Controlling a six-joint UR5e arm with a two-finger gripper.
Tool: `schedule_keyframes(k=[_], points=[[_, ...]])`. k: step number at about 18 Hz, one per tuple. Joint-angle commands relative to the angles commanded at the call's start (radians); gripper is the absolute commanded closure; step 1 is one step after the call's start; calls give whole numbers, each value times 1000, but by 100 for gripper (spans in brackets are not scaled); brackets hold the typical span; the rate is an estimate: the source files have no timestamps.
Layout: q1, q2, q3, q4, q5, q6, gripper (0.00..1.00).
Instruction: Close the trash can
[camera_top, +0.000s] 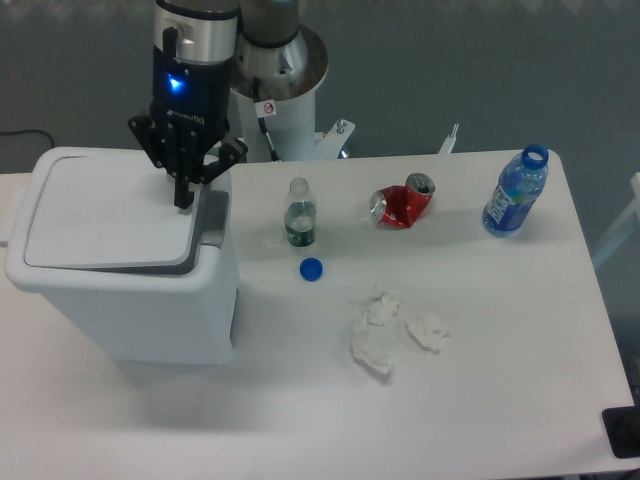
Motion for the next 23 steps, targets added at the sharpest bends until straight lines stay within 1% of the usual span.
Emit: schedule_keyframes(k=[6, 14, 19, 23], points=[[-2, -14, 0, 0, 3, 0, 92], [0, -15, 0, -2, 3, 0, 92], [-2, -19, -15, 2, 5, 0, 91], [0, -19, -14, 2, 5, 0, 91]])
